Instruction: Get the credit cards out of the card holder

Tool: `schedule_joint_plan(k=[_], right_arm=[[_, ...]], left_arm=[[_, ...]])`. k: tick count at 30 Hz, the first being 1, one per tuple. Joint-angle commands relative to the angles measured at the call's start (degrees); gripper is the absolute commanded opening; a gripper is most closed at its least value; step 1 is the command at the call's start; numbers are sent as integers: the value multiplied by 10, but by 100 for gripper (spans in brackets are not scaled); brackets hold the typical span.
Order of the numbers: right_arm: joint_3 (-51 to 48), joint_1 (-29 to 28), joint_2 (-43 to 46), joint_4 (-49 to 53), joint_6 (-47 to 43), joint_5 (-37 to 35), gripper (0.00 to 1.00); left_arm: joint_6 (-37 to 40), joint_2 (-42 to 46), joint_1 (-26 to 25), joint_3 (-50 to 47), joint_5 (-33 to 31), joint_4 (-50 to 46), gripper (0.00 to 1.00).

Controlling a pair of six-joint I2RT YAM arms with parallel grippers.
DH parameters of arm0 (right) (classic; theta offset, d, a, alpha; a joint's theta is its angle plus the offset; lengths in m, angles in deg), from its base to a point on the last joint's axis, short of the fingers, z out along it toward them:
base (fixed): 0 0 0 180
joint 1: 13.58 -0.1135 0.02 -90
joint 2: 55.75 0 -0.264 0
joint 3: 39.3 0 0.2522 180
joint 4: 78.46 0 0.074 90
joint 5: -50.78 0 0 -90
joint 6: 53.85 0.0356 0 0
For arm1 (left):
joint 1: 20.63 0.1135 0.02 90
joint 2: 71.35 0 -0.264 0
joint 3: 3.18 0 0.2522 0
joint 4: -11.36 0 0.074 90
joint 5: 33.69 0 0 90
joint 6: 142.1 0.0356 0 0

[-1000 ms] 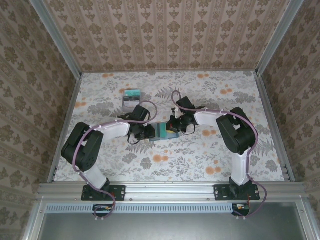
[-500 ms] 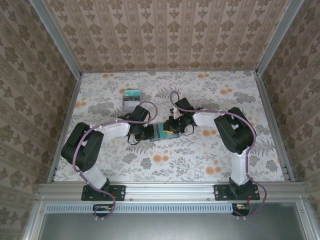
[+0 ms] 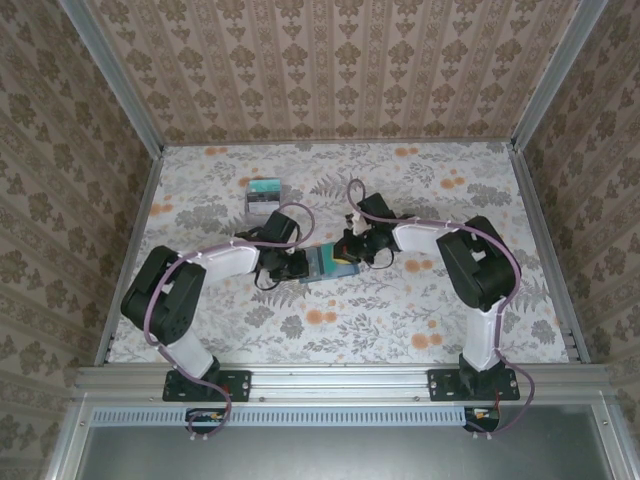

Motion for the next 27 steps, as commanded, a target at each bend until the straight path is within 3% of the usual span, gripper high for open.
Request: schedule_joint_plan(k=[1,10,17,27], right_arm=[[-17,22,36,40,-28,-27,0],[-38,56,106,66,-49,-32,0],[-19,62,139,114,-67,-57,0],[-11,65,179,123,-65,-56,0]], left_arm=[[11,25,9,-7,-2,-14,14],[7,59,18,12,5,-26,17],[-10,87,21,49,19,-31,38],[-50,106,26,66,52,3,51]])
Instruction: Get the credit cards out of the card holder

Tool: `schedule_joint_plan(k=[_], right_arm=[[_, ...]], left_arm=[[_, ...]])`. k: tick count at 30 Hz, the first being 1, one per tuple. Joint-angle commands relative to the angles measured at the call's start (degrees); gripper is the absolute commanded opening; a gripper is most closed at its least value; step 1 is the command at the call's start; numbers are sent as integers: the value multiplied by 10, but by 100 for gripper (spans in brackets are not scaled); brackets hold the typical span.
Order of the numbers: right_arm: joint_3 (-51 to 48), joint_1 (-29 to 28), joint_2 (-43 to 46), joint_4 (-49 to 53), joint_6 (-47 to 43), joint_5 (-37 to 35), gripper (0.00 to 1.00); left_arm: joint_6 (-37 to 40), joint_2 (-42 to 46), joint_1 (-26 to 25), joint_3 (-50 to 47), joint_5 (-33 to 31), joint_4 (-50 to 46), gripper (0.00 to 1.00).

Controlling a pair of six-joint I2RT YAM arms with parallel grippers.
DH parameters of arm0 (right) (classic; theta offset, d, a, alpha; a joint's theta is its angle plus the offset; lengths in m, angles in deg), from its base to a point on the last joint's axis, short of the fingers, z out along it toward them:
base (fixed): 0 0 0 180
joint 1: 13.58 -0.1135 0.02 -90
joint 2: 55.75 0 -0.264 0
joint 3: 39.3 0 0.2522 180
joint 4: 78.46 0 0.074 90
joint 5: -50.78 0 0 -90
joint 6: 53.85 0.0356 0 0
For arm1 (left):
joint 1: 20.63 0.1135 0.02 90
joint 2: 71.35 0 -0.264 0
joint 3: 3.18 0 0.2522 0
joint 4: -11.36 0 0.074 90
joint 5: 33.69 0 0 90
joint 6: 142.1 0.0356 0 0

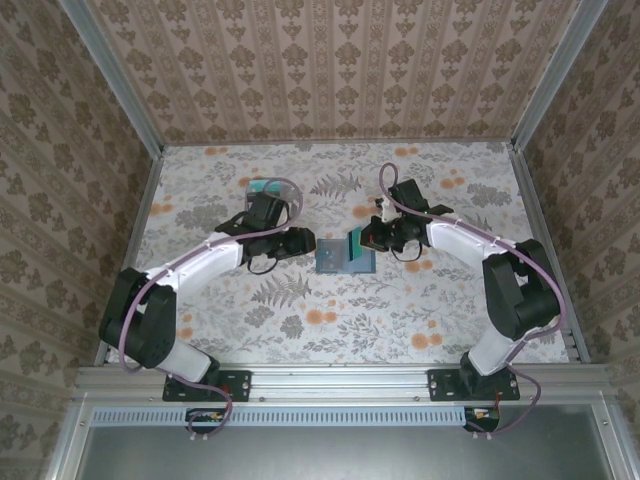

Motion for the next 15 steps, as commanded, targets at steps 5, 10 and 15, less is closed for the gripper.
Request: schedule_joint_plan(k=[5,10,15], right_arm=[[12,6,44,-49,29,56,0],[-1,7,48,-174,101,147,0],[-7,7,42,-249,150,192,0]], left_arm=[[-100,13,18,-9,82,116,50],[-169,18,25,-36,116,228,42],[-199,10,26,-43,134,270,35]])
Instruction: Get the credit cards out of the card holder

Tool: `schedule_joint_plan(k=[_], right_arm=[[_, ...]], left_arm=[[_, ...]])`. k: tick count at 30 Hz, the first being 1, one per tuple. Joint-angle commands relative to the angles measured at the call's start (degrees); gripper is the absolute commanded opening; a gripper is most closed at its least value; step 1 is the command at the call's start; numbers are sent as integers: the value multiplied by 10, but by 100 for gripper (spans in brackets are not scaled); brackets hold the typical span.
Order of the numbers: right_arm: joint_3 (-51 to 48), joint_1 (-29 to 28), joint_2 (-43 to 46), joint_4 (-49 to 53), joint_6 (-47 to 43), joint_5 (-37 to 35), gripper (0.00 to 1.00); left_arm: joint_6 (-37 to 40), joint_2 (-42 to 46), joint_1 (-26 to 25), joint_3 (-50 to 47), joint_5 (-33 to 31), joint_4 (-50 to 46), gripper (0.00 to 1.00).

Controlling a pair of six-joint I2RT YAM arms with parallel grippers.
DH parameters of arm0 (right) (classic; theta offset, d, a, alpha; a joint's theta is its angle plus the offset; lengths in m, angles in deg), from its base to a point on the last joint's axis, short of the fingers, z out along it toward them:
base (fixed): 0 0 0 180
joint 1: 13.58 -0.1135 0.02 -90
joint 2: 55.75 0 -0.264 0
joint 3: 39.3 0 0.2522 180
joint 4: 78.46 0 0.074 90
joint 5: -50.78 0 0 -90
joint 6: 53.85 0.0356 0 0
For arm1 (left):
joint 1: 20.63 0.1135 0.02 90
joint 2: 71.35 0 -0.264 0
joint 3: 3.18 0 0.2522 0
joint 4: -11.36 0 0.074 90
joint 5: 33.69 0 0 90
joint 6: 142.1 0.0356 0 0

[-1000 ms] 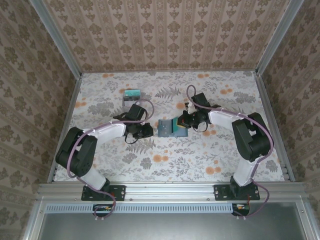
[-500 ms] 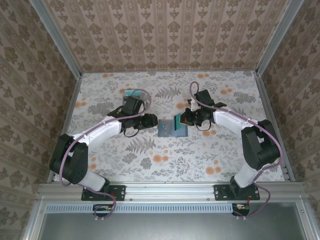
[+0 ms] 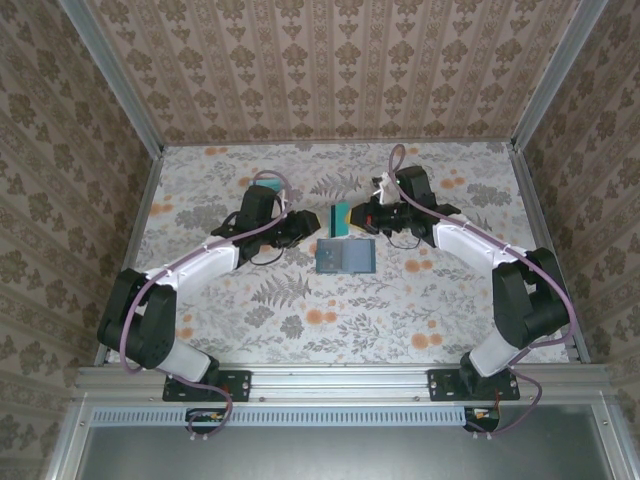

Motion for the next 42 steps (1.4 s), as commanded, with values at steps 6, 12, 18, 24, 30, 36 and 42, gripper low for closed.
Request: schedule_joint_plan(k=[6,12,18,24,30,36,42], right_arm=[[-11,2,2,-88,53,72,0],[-10,-3,-9,-104,60,91,0],[-10,-8,-18,-107,57,96,0],[-12,-8,-29,-104,52,100,3],[-9,-8,-34,-86,38,86,26],[-9,-8,-34,-68,25,73,41],[-13,5,-23,-38,13,43,55]], left_arm=[[-59,0,6,-13,47,102,30],[-64,-7,6,-10,53,114,26],[-77,-10,9,-9,69,143,18],[-84,-6,10,-14,75,158,3],[-73,3,12,-14,75,149,0],[-64,13,16,-16,75,141,0],[-11,32,29,-3,75,74,0]])
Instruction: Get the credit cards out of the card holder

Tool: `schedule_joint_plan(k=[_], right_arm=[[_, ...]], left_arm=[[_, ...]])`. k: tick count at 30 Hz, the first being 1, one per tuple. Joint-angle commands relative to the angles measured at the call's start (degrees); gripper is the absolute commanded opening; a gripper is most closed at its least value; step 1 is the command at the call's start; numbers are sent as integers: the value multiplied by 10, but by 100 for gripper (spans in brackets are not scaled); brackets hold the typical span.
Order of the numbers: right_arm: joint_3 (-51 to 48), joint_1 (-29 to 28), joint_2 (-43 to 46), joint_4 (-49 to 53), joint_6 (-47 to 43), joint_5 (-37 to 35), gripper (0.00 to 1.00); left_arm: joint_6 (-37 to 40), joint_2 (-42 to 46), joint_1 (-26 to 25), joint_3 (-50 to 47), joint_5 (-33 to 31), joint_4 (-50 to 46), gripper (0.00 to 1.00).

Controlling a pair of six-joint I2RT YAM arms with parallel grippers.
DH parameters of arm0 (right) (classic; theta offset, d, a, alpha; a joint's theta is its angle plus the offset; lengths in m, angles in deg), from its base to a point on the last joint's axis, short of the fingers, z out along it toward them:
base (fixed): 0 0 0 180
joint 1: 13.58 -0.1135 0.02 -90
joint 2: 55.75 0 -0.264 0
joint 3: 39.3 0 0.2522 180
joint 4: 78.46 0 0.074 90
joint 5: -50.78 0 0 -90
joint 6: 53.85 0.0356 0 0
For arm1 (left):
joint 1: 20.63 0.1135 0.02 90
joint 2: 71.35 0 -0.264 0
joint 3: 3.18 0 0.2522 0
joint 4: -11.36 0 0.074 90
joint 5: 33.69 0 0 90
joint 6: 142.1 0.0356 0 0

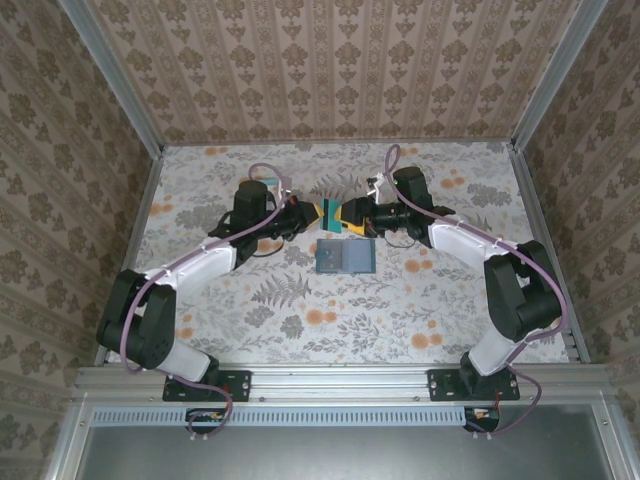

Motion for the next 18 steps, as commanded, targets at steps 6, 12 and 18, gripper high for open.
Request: schedule_joint_plan(k=[6,12,18], right_arm=[[13,9,50,103,-73,-81,100],[26,9,84,142,-107,-114,100],[30,9,107,171,-125,-132,100]], left_arm=[[290,66,13,105,-87,-330,0],[488,111,18,123,-214,-396,0],[759,127,18,127,-294,-405,0]])
